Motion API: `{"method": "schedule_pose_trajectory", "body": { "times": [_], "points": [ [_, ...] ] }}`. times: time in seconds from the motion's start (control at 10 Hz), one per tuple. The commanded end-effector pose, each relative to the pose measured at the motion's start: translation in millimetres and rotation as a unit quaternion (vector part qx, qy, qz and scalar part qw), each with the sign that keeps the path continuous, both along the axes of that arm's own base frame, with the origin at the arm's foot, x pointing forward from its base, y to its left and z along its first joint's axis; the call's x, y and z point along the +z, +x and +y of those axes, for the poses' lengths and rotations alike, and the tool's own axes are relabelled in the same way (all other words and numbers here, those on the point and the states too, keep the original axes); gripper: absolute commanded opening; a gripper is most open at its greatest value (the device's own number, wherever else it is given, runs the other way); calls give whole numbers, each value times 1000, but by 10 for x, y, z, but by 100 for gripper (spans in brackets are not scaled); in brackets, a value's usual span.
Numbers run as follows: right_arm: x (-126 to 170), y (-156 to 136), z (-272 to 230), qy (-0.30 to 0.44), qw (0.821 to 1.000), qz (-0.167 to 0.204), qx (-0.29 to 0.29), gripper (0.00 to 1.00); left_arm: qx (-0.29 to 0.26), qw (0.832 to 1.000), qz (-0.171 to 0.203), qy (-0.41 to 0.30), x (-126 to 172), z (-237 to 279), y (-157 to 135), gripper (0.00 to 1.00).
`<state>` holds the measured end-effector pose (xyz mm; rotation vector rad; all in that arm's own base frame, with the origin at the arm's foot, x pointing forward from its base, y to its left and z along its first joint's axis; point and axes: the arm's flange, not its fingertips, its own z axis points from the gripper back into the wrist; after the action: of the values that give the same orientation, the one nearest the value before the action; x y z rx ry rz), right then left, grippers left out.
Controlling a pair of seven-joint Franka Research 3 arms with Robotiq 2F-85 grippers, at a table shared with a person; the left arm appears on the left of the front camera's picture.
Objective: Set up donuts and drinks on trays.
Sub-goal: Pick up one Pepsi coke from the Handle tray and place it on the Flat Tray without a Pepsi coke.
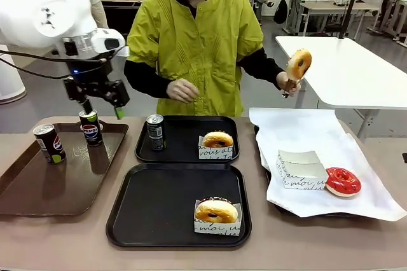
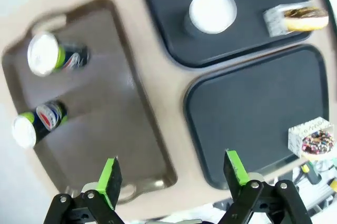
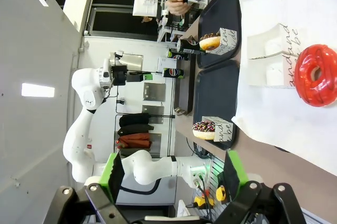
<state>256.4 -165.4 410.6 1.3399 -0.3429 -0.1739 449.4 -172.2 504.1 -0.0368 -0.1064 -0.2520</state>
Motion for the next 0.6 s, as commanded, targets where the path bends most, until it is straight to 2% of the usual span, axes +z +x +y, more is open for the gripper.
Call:
{"method": "schedule_pose_trajectory", "body": {
  "times": [0.0, 0.1, 0.3, 0.4, 0.5],
  "points": [
    [0, 16, 6, 5, 1000, -8, -3, 100, 49, 996, 62, -32, 217, 523, -114, 100],
    [0, 16, 6, 5, 1000, -8, -3, 100, 64, 992, 80, -70, 401, 924, -113, 100],
    [0, 16, 6, 5, 1000, -8, -3, 100, 99, 986, 76, -112, 549, 1488, -193, 100],
    [0, 16, 6, 5, 1000, -8, -3, 100, 103, 987, 71, -103, 559, 1649, -236, 100],
    [0, 16, 6, 5, 1000, -8, -3, 100, 102, 990, 62, -78, 582, 1770, -145, 100]
  ]
}}
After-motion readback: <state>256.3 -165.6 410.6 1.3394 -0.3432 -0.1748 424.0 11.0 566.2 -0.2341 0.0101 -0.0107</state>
